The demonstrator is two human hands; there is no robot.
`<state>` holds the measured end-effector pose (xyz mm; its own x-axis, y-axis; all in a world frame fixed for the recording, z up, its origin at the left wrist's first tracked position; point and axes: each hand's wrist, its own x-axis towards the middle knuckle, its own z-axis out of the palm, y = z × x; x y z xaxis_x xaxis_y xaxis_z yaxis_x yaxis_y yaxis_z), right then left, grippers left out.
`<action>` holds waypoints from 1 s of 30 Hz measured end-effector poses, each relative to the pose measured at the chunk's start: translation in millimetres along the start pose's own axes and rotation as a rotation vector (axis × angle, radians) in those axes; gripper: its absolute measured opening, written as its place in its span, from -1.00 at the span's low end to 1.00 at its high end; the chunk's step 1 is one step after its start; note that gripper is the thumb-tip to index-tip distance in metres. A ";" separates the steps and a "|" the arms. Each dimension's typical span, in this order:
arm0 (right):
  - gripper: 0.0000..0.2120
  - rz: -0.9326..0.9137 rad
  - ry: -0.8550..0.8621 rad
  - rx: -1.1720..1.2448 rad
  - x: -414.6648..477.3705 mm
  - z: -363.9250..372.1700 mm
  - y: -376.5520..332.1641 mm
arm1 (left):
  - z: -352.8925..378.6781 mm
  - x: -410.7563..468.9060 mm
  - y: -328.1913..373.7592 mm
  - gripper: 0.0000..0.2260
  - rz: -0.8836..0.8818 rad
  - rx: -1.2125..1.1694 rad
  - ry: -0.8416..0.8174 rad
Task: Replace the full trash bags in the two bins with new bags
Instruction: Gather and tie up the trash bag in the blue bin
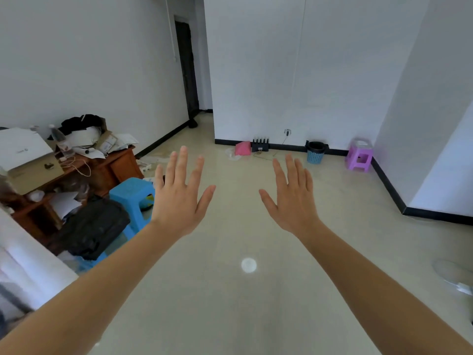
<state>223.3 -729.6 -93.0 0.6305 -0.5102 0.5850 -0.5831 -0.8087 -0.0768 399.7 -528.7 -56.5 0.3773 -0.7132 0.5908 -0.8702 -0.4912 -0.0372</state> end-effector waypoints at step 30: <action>-0.28 0.324 -0.062 -0.074 519.0 421.8 341.6 | 538.3 640.9 20.2 -0.41 0.211 -0.234 -0.080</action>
<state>567.4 -1394.1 -156.2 0.4354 -0.7557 0.4892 -0.7923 -0.5797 -0.1904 794.4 -1264.8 -112.4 0.1964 -0.8288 0.5240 -0.9777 -0.2064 0.0400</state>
